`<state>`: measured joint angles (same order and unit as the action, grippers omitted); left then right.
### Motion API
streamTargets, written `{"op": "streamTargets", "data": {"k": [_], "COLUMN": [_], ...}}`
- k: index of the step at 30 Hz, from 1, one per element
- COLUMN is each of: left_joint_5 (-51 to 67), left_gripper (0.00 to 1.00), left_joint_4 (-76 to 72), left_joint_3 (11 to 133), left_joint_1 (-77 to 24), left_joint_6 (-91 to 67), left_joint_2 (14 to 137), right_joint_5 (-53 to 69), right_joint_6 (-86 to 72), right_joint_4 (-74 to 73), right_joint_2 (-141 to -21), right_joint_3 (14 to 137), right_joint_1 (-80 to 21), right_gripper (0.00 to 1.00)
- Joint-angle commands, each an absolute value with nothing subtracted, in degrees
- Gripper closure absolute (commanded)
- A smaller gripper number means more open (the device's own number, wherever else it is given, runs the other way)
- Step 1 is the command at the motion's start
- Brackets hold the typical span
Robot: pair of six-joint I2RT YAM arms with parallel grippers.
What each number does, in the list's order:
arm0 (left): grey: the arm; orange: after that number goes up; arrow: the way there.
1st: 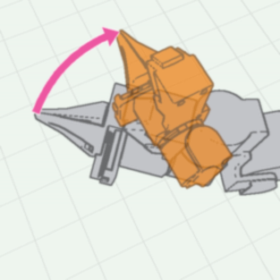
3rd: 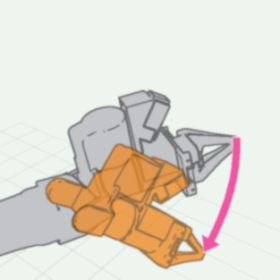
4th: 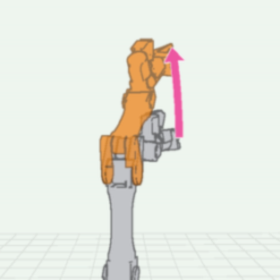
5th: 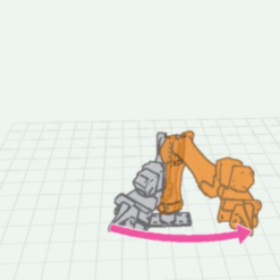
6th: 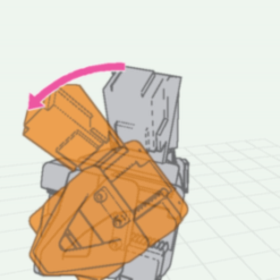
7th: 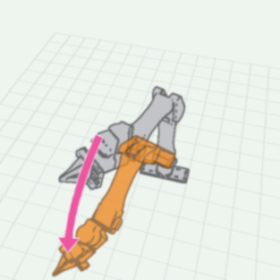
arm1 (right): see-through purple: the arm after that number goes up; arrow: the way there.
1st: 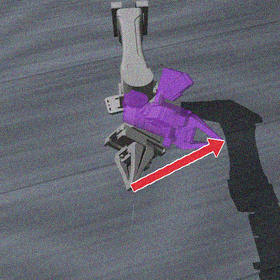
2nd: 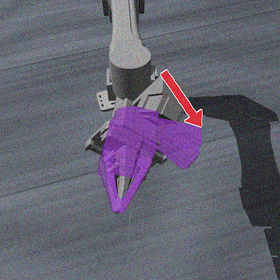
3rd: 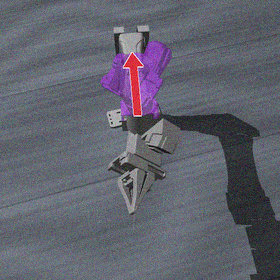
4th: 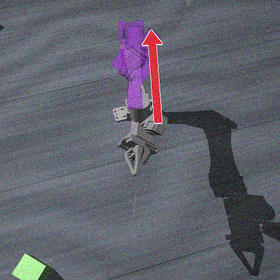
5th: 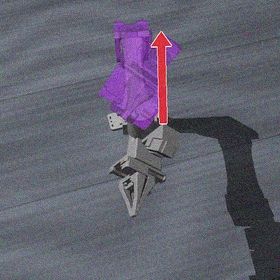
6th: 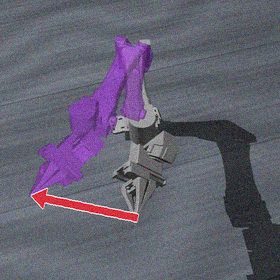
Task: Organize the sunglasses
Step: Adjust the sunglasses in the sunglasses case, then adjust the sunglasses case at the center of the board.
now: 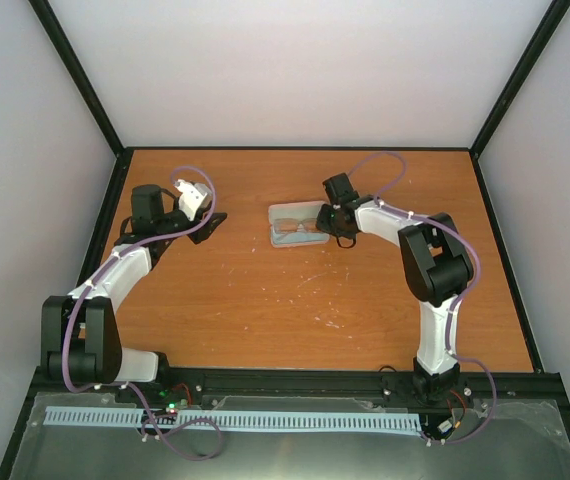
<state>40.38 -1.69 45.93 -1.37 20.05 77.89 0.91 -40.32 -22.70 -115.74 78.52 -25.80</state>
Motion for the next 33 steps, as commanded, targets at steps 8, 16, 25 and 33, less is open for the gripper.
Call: {"op": "streamTargets", "data": {"k": [8, 16, 25, 33], "left_joint_5": [41.6, 44.2, 47.2, 45.9], "left_gripper": [0.5, 0.56, 0.71, 0.74], "left_joint_4": [-3.1, -5.3, 0.8, 20.0], "left_joint_3": [47.4, 53.5, 79.9, 101.1], "left_joint_1": [-0.9, -1.0, -1.7, -8.3], "left_joint_6": [20.0, 22.7, 28.6, 36.6], "left_joint_2": [77.3, 82.7, 105.0, 125.0], "right_joint_5": [-1.4, -4.9, 6.0, 9.7], "right_joint_6": [-41.4, -49.1, -68.8, -75.7], "right_joint_4": [-24.2, -25.8, -20.9, -12.6], "right_joint_2": [-110.4, -101.0, -97.9, -102.6], "right_joint_3": [75.5, 71.7, 60.9, 58.4], "right_joint_1": [-26.8, -25.6, -24.5, -25.0], "right_gripper": [0.97, 0.97, 0.97, 0.97]}}
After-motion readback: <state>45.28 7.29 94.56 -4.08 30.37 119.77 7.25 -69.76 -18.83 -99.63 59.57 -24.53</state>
